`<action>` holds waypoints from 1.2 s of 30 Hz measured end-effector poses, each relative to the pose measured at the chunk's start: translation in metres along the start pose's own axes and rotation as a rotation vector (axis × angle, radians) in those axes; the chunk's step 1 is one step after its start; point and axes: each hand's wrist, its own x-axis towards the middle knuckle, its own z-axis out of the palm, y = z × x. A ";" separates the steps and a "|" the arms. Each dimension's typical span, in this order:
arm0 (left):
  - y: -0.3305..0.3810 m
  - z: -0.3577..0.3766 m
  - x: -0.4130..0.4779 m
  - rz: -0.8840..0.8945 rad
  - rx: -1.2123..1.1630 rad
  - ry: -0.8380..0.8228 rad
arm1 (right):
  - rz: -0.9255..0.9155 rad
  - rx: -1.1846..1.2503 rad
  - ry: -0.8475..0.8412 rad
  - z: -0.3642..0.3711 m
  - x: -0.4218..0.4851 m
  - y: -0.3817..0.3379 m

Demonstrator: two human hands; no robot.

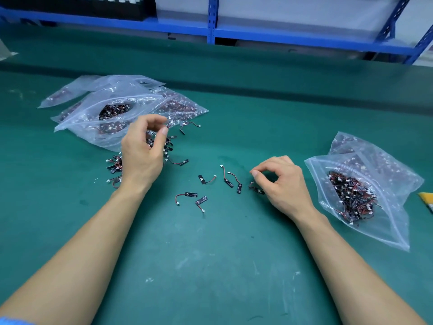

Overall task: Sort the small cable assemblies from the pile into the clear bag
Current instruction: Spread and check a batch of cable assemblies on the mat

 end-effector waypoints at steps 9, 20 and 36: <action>0.006 -0.001 0.002 -0.036 -0.088 0.118 | 0.077 0.080 0.117 -0.003 0.003 0.001; 0.013 -0.004 0.000 0.125 0.035 0.084 | 0.085 0.077 0.115 -0.002 0.003 0.002; 0.063 0.016 -0.033 -0.086 -0.472 -0.522 | 0.092 0.054 0.097 -0.002 0.002 -0.001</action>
